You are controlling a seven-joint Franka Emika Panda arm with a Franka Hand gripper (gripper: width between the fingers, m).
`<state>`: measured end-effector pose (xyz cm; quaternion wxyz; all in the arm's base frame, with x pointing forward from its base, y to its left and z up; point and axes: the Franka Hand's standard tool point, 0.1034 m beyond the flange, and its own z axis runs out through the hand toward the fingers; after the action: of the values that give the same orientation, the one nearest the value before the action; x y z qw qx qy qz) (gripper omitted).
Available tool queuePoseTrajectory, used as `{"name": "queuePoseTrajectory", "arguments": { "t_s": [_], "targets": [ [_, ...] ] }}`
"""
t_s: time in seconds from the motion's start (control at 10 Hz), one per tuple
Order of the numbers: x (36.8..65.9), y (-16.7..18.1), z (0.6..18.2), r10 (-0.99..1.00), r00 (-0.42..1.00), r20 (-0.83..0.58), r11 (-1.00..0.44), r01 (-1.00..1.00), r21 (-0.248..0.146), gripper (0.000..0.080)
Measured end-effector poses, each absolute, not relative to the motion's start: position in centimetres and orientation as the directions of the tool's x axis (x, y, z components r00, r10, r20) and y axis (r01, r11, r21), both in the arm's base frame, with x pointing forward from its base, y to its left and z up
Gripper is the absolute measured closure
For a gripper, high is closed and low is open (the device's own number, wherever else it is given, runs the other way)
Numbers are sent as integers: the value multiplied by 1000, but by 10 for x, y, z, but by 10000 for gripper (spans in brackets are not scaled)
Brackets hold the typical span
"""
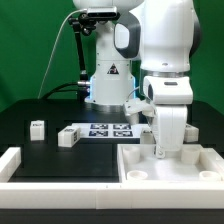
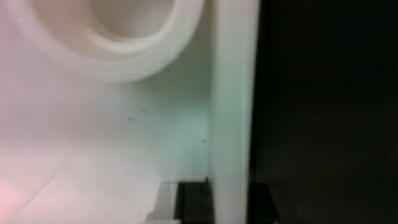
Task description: Assemble one leg
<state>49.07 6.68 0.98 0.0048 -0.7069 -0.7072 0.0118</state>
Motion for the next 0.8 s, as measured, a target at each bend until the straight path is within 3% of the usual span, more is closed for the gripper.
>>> {"name": "queuePoseTrajectory", "arguments": {
  "t_s": [0.1, 0.2, 0.4, 0.5, 0.6, 0.8],
  "targets": [
    [491, 67, 10, 1000, -1, -10, 1, 1000, -24, 638],
    [491, 67, 10, 1000, -1, -10, 1, 1000, -24, 638],
    [490, 67, 10, 1000, -1, -10, 1, 1000, -24, 289],
    [490, 67, 10, 1000, -1, -10, 1, 1000, -24, 289],
    [490, 67, 10, 1000, -1, -10, 1, 1000, -24, 172],
    [490, 67, 10, 1000, -1, -10, 1, 1000, -24, 156]
  ]
}}
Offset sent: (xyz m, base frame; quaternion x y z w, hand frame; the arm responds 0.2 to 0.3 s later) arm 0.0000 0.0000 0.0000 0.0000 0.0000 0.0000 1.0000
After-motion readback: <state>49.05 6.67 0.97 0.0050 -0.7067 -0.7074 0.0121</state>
